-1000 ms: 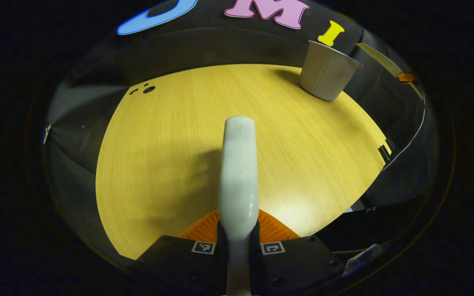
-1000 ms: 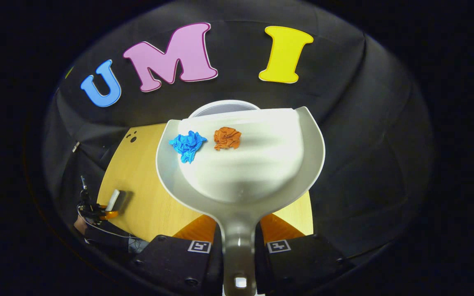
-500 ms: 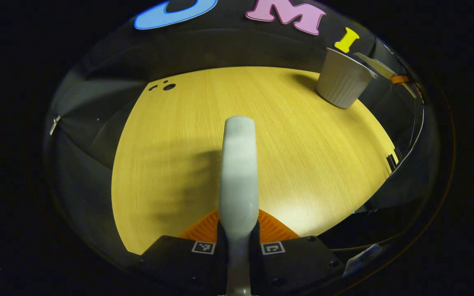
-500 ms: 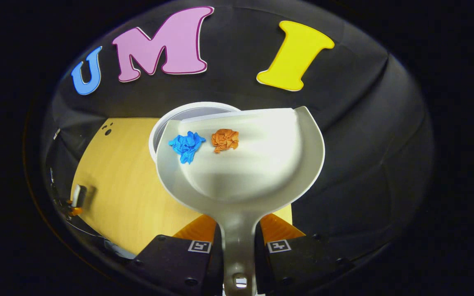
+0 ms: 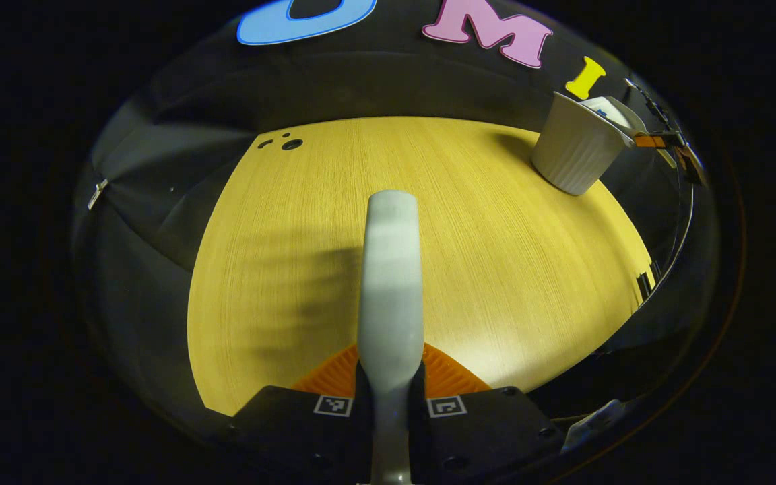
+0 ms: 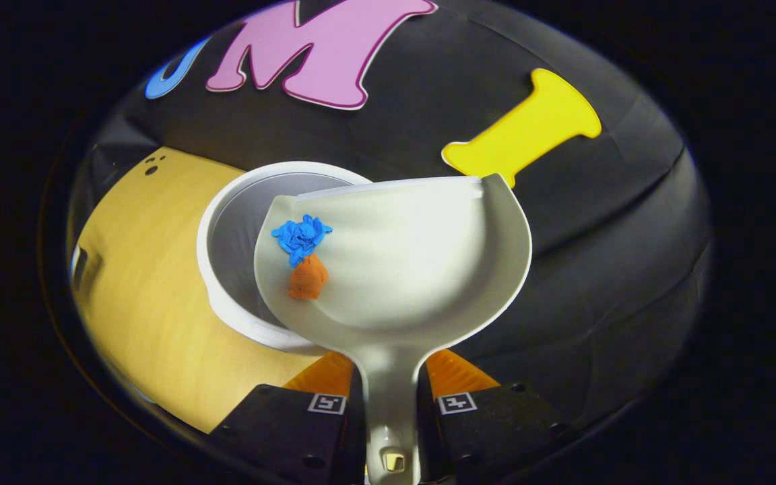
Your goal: Pick up the small broom and dustpan from the desktop, sweep the trash into the dustpan with the broom, and then empty the trash into the garbage bin.
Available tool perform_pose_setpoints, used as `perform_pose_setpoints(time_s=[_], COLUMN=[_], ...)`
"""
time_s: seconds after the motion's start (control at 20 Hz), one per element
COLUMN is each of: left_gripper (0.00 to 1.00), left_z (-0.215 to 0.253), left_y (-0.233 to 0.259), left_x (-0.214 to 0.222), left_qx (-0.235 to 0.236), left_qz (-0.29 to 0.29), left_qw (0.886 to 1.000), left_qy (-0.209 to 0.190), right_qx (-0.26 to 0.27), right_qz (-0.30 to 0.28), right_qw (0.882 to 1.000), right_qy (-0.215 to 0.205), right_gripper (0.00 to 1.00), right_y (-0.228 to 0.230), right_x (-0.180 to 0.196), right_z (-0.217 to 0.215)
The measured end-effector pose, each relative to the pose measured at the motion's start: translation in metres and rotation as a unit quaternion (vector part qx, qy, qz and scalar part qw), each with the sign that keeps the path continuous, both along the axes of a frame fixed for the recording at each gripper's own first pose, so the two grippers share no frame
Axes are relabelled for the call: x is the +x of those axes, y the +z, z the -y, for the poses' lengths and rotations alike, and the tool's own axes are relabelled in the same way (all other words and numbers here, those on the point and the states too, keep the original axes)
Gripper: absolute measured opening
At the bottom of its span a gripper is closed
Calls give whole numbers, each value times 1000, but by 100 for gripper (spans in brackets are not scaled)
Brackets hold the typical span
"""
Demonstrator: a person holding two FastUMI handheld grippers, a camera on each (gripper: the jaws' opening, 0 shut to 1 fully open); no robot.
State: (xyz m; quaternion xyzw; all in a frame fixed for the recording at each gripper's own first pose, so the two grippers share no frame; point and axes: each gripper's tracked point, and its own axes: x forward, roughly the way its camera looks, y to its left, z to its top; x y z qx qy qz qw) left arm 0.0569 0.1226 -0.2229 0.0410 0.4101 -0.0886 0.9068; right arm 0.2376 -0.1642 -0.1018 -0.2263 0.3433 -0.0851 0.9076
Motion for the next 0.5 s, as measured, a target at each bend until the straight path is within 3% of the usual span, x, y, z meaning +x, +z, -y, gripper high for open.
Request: perform_pose_setpoints(time_s=[0.15,0.35,0.5], left_gripper=[26,26,26], left_z=[-4,-11,-11], left_y=[-6,-11,-15], left_x=[-1,0,-1], left_qx=[-4,-13,-23], left_qz=[-5,-11,-15], left_qw=[1000,999,999], left_qy=[13,34,45], right_qx=[-119,-292,-336], right_qz=[26,33,39], right_qw=[992,950,933], right_qy=[43,103,120], right_gripper=[34,34,34], right_y=[11,21,31], right_x=[10,16,18], right_z=[7,13,12])
